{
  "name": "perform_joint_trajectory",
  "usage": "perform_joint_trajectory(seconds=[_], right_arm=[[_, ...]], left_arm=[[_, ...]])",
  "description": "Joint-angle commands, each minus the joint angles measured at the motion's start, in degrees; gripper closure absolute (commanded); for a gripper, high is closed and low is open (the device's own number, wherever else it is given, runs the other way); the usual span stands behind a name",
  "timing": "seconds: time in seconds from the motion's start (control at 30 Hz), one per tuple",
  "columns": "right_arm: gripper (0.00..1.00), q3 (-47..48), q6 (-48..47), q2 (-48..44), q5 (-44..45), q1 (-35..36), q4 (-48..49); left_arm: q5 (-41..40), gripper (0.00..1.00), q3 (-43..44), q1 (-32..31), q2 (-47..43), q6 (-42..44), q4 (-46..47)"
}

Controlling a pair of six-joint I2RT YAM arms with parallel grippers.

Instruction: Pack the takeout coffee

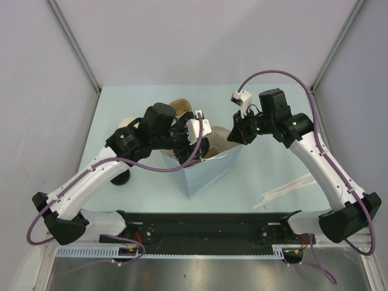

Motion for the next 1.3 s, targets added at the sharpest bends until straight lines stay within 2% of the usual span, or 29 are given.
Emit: perform_joint_trajectory(seconds=[0.0, 0.1, 0.27, 0.5, 0.6, 0.9, 1.17, 1.27], right_arm=[[0.94, -0.12, 0.69, -2.55, -0.38, 0.04, 0.0], [1.0, -0.12, 1.48, -2.21, 1.29, -0.05, 1.14], [1.0, -0.04, 2.1, -1.77, 2.44, -0.49, 1.68], [1.0, -0.04, 2.98, -0.89, 3.31, -1.54, 2.12], [1.0, -0.04, 3.5, -0.62, 3.84, -2.15, 2.2], [1.0, -0.12, 6.05, -0.71, 3.84, -3.56, 2.38], [0.98, -0.04, 7.9, -0.36, 3.84, -3.3, 2.64], [0.97, -0.04, 7.9, -0.36, 3.93, -3.3, 2.82]], left_arm=[[4.65, 1.0, 4.01, 0.58, -2.22, -1.28, 1.88], [6.23, 1.0, 6.11, 0.66, -2.4, -1.37, 1.35], [7.29, 1.0, 10.6, 0.66, -2.49, -2.24, 0.3], [10.37, 1.0, 22.8, 1.19, -0.99, -5.67, -2.51], [12.04, 1.0, 25.45, 1.54, -1.78, -6.72, -2.43], [12.39, 1.0, 25.55, 2.77, -3.89, -8.13, -3.57], [21.34, 1.0, 24.41, 3.39, -1.79, -9.01, -8.22], [21.62, 1.0, 20.38, 3.3, -2.04, -10.33, -6.13]])
